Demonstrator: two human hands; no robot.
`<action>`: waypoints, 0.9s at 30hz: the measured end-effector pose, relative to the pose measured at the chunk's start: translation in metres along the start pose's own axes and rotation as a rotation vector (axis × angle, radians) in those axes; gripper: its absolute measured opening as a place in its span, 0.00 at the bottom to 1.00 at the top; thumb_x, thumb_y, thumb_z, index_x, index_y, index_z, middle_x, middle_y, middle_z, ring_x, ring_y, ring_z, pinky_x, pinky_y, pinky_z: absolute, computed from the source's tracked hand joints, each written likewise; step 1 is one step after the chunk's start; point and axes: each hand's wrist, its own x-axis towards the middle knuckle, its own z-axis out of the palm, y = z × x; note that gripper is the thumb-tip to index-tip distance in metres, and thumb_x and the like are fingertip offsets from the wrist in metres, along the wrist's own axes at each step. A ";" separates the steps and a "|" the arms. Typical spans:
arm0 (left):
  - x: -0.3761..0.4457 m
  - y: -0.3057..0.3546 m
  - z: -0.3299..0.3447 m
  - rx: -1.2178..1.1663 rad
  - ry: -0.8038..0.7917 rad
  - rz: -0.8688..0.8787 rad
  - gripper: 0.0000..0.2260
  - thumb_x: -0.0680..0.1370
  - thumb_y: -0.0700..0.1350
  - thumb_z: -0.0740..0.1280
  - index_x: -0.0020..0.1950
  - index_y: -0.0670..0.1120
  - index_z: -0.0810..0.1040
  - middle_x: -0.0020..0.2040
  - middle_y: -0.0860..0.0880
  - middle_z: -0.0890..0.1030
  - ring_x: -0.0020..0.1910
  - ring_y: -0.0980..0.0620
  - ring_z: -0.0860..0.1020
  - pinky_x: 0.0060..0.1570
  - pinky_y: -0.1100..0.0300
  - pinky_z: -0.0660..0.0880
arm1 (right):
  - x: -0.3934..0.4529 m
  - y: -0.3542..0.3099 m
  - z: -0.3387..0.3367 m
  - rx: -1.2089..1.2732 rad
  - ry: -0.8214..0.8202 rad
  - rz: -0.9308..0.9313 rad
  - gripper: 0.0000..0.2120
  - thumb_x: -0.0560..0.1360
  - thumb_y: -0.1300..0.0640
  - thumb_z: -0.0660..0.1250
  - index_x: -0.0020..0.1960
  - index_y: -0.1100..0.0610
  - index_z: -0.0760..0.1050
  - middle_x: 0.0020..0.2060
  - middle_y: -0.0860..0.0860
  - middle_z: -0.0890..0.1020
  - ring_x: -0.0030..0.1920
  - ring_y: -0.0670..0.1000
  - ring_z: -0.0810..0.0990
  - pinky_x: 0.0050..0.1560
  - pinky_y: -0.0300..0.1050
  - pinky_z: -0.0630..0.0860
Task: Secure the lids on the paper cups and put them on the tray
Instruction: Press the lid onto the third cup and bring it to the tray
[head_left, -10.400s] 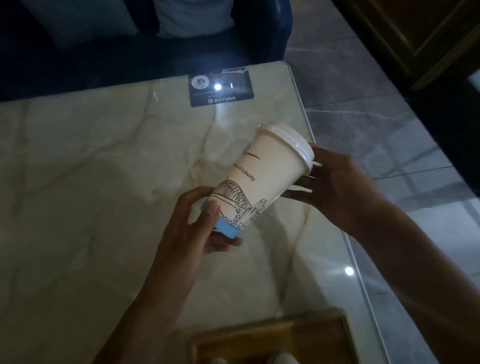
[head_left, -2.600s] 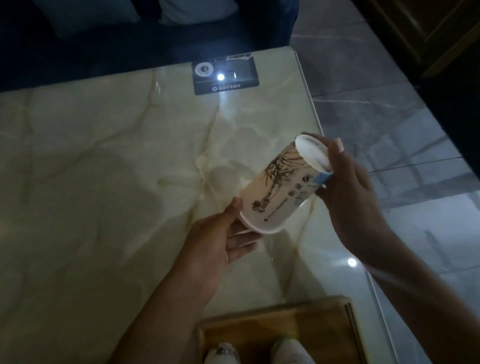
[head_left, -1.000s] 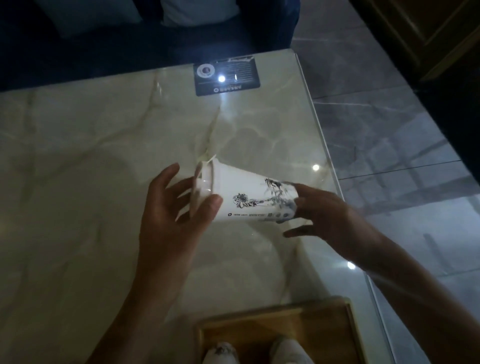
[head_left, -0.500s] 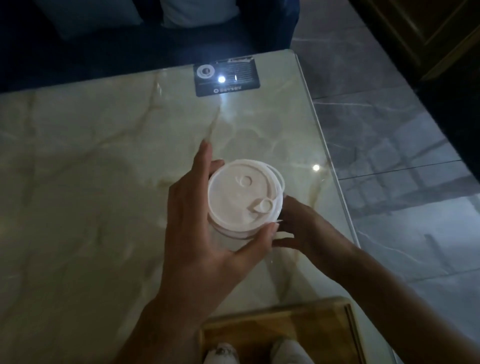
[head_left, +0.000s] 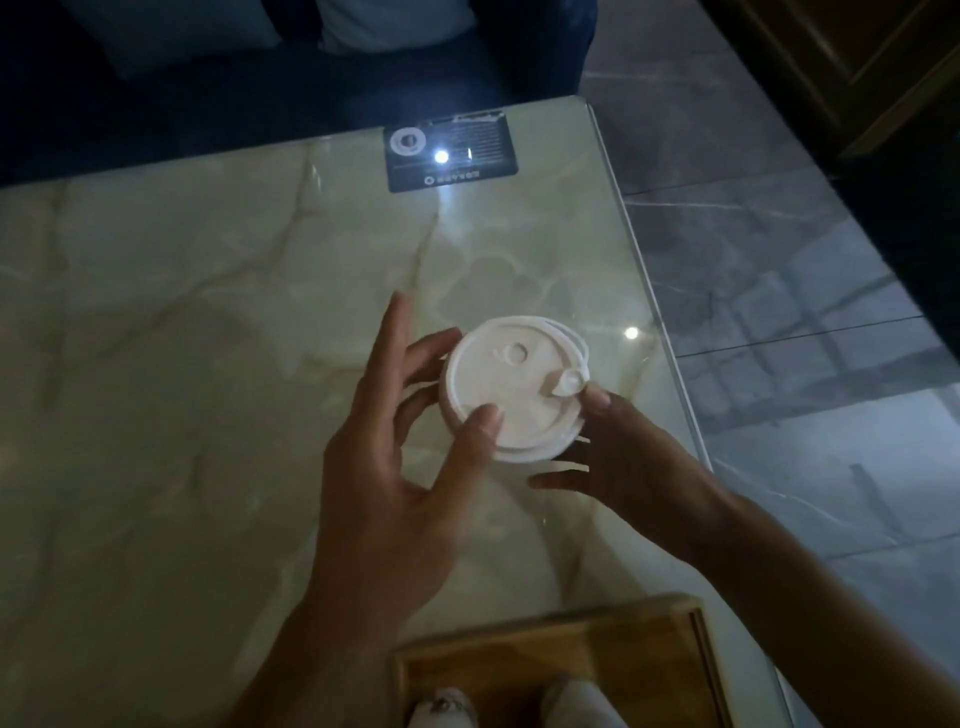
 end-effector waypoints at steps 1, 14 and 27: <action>0.001 -0.001 0.000 -0.026 0.013 -0.012 0.33 0.77 0.55 0.71 0.80 0.59 0.63 0.68 0.59 0.80 0.67 0.54 0.80 0.62 0.63 0.77 | -0.001 0.000 -0.002 0.003 0.013 -0.004 0.34 0.58 0.21 0.75 0.58 0.38 0.85 0.60 0.57 0.85 0.64 0.64 0.83 0.67 0.60 0.80; 0.010 -0.001 0.005 -0.254 -0.382 -0.326 0.40 0.62 0.72 0.75 0.71 0.61 0.74 0.67 0.59 0.82 0.67 0.60 0.78 0.62 0.67 0.76 | 0.002 -0.011 -0.001 0.047 0.001 0.052 0.23 0.85 0.32 0.48 0.65 0.35 0.79 0.62 0.54 0.85 0.68 0.76 0.75 0.66 0.78 0.76; 0.003 0.001 0.012 -0.283 -0.122 -0.362 0.29 0.65 0.67 0.75 0.65 0.62 0.78 0.62 0.61 0.84 0.62 0.62 0.81 0.55 0.66 0.78 | -0.001 -0.012 0.016 0.041 -0.025 0.071 0.50 0.53 0.23 0.78 0.69 0.46 0.79 0.66 0.56 0.84 0.67 0.66 0.81 0.72 0.66 0.75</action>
